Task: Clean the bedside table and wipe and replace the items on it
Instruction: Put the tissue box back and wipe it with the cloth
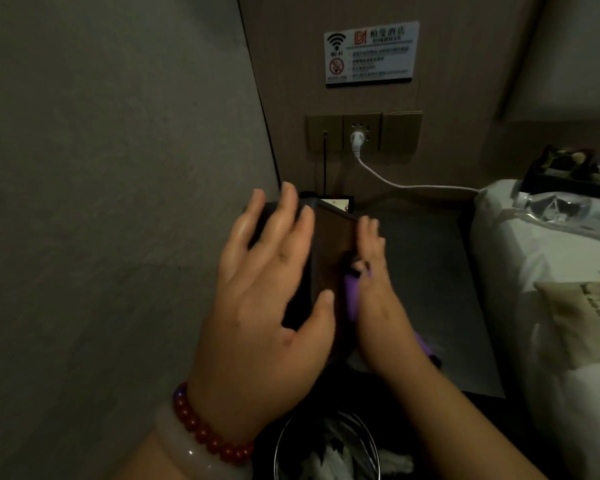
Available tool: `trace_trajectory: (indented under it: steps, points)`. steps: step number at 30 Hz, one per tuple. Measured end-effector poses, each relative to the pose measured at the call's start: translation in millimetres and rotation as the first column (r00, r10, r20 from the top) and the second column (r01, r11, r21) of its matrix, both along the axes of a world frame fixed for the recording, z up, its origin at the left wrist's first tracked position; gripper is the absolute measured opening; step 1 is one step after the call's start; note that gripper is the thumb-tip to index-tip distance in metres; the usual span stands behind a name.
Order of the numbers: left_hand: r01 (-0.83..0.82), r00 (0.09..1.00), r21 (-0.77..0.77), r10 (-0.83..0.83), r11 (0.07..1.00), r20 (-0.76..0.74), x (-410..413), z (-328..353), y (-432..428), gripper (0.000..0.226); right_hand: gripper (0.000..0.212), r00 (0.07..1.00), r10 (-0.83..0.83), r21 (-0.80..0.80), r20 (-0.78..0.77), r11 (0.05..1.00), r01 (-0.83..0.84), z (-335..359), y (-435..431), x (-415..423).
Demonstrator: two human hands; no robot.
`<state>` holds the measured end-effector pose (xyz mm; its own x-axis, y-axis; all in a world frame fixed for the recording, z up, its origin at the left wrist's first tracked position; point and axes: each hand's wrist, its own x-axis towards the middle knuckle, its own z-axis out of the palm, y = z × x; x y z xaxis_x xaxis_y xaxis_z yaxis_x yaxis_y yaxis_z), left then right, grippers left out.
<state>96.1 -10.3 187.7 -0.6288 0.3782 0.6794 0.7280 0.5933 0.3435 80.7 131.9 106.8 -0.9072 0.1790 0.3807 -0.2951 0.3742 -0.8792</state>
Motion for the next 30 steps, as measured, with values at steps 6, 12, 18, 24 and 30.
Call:
trace_trajectory:
  steps: [6,12,18,24,30]
  points:
    - [0.136,0.988,-0.016,-0.137,0.991,-0.072,10,-3,-5,0.062,0.051,0.792,0.065,-0.611,0.607,0.675,0.413,-13,48,-25]
    - [0.172,0.978,-0.145,-0.186,0.974,-0.092,2,-8,-28,0.075,0.059,0.883,0.299,-0.877,0.361,0.431,0.212,-2,60,-22]
    - [0.086,0.986,-0.029,-0.081,0.996,0.144,2,-17,-34,0.093,0.051,0.986,0.024,-0.881,0.164,0.453,0.136,-9,54,-14]
    - [-0.223,0.803,0.727,-0.301,0.649,0.514,-16,-20,-41,0.064,0.063,0.996,-0.084,-0.682,-0.025,0.730,0.045,6,48,10]
    - [0.004,0.952,0.528,-0.165,0.849,0.258,-4,-39,-39,0.035,0.064,0.994,0.107,-0.916,-0.022,0.397,-0.063,20,55,16]
